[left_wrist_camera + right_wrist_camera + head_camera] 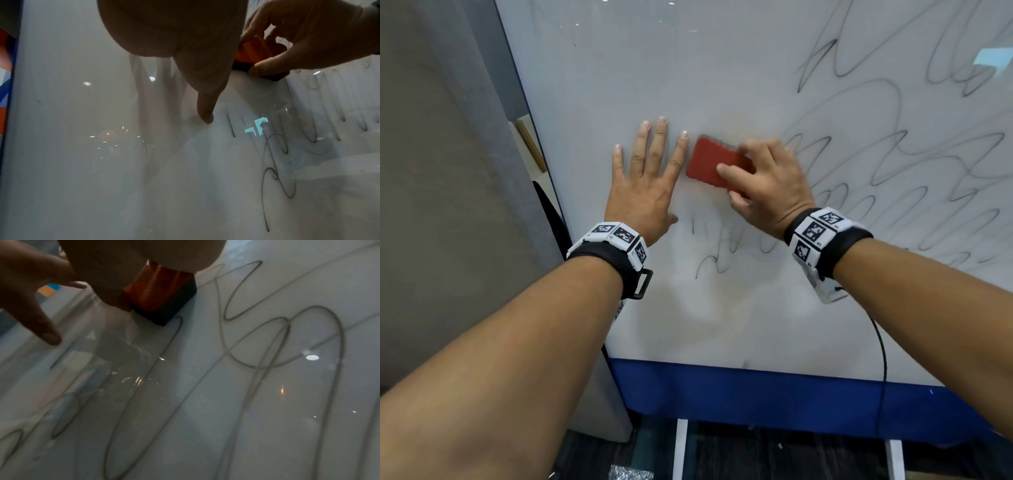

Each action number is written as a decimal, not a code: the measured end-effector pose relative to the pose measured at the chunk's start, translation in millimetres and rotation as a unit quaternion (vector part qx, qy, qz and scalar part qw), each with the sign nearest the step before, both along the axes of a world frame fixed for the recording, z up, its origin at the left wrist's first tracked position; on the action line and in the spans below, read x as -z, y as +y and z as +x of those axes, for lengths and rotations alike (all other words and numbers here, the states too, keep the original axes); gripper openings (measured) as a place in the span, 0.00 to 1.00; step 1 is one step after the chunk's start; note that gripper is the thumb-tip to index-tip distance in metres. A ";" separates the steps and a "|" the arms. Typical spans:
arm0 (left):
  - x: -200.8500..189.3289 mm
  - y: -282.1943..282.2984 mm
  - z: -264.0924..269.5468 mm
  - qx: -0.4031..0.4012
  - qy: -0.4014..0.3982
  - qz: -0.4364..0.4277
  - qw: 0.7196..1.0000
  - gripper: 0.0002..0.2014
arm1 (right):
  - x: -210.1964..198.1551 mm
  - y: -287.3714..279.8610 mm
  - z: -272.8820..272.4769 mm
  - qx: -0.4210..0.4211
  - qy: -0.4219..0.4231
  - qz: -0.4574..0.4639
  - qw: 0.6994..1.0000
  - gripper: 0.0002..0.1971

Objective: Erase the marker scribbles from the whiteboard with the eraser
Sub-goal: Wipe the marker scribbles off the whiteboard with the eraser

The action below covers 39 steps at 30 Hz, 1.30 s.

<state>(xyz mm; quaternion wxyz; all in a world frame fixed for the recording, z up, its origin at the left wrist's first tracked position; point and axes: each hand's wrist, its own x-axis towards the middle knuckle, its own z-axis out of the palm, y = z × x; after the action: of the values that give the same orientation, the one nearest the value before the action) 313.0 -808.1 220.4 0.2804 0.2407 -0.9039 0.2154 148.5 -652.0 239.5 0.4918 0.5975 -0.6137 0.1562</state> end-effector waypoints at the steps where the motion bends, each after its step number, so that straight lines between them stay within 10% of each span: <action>1: 0.8 -0.1 -0.5 0.003 0.003 0.002 1.000 0.68 | -0.8 -1.0 0.0 0.010 -0.005 -0.012 1.000 0.19; 8: 4.3 -5.2 -1.1 0.012 0.010 -0.005 1.000 0.68 | 57.0 -0.3 3.4 -0.015 0.045 0.077 0.996 0.15; 17: 12.9 -4.8 -0.4 0.011 0.009 -0.009 1.000 0.64 | 30.9 -5.0 3.3 0.003 -0.012 -0.036 0.999 0.18; 23: 20.3 -6.7 1.6 0.014 0.011 -0.017 1.000 0.62 | 56.7 -2.7 8.4 -0.014 0.035 0.095 0.995 0.13; 30: 26.5 -6.5 2.2 0.015 0.002 -0.008 1.000 0.63 | 37.8 -3.8 3.3 0.017 -0.005 -0.017 1.000 0.17; 39: 30.4 -6.5 1.9 0.015 0.001 -0.007 1.000 0.61 | 55.9 1.7 7.6 0.002 0.024 0.050 0.998 0.14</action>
<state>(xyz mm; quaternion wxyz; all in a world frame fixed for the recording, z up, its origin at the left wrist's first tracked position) 314.9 -814.5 190.0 0.2862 0.2252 -0.9056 0.2173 156.1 -650.3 183.6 0.4767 0.6235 -0.6099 0.1098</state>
